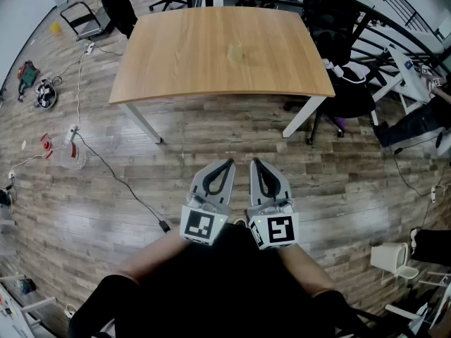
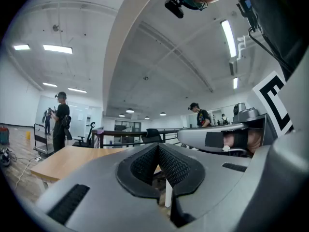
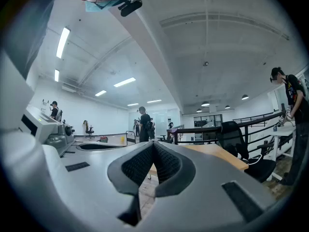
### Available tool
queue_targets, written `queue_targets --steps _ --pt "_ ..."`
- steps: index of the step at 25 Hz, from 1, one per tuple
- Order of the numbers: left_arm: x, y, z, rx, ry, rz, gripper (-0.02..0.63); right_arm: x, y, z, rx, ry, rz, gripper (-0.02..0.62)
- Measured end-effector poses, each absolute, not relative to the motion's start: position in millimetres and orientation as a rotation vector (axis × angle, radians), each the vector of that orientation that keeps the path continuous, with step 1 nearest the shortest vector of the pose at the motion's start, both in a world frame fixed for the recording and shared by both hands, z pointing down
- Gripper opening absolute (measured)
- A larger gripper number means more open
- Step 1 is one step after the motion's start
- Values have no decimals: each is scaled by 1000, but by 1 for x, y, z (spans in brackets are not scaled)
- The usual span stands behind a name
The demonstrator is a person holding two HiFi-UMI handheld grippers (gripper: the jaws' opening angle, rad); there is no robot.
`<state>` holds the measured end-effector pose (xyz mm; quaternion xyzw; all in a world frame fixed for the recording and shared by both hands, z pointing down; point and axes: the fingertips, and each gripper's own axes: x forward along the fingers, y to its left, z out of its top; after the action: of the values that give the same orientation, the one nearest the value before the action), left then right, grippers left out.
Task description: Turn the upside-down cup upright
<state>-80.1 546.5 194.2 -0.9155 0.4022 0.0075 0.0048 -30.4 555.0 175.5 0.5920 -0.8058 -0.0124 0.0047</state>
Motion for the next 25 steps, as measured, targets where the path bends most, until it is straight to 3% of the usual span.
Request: queue_targets --steps 16,25 --pt "-37 551 208 -2839 1397 15 8 29 559 197 1841 -2592 97 12" --pt "-30 462 228 -2798 1456 -6 8 64 464 227 1870 -2518 110 13"
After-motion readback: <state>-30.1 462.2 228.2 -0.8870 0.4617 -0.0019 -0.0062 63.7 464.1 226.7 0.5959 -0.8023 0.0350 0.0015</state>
